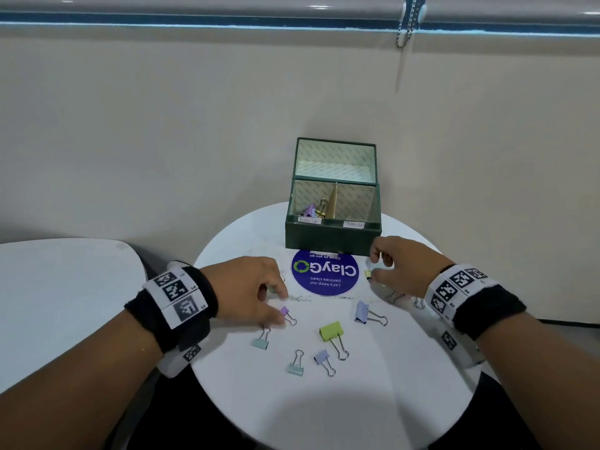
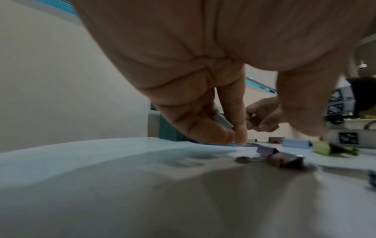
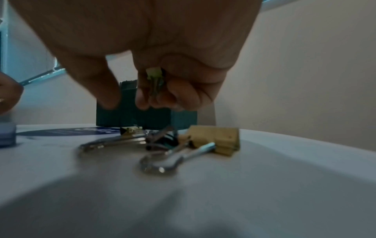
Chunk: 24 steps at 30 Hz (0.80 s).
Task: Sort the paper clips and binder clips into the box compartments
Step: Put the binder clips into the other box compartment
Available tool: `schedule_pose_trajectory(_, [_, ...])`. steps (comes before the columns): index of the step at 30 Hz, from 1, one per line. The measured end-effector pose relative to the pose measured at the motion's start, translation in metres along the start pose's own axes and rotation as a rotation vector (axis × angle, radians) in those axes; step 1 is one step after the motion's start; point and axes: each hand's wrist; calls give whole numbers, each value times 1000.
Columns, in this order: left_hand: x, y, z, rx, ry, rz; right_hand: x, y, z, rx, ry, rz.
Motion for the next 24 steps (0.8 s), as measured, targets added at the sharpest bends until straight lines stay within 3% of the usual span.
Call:
schedule_pose_trajectory(4, [-1,6,5,-31,-42,135,-7,-11,9,-75,-82,-126])
schedule_pose_trajectory(10, [-1,8,10,-50,35,123,17,-45,19,129,41,3])
schedule_pose_trajectory(15, [3,3,18,-55,181,132,58,-86,52,209,226,120])
schedule_pose_trajectory(18, [6,2,25,-49,271,109,67,-95,69,152,129,27])
schedule_pose_trajectory(20, [9,1,30,-43,358,88,66,-93,66,144,125,-1])
schedule_pose_trajectory(24, [19,3,41,-29,527,58,48,-66,34,213,277,121])
Point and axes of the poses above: each hand's wrist, its own z-axis towards the middle knuckle, its own x-axis out of the back of the hand, y = z × x, and after that the axes turned 9 degrees about -y, right-handed
